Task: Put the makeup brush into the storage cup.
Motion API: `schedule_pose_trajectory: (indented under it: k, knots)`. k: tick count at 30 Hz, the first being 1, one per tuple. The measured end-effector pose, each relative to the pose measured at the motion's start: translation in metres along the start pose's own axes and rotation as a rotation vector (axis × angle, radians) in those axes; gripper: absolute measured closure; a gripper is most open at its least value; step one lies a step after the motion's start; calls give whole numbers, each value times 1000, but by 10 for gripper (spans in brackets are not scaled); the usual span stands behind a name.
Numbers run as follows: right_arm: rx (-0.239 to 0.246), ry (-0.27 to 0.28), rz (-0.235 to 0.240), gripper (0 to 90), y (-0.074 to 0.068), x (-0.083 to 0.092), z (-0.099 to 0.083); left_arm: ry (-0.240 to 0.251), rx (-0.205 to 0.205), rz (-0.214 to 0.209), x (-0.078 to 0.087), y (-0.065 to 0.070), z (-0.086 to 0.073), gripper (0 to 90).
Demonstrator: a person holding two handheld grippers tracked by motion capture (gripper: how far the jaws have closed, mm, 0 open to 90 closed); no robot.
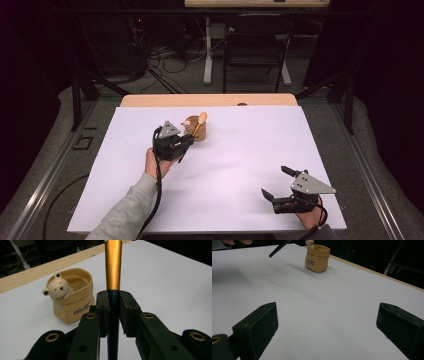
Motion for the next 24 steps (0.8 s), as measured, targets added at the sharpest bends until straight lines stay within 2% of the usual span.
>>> schedule_pose_trajectory:
  k: [4,15,24]
  knots:
    - [-6,-10,0,34,1,-1,0,21,10,8,3,-2,2,786]
    - [-3,-4,-1,35,1,-1,0,34,22,20,0,-8,4,786]
    - [-3,-8,1,35,0,-1,-1,57,18,24,-1,-6,12,786]
Point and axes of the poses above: each handheld gripper's, and its own axes: x roughly backward along the jaws, z roughly out of its top, y roughly to its right, the point moved 1 cm from there along -x, roughly forward along the jaws, and after that the axes turned 2 degrees about z, right-handed, at the moved point
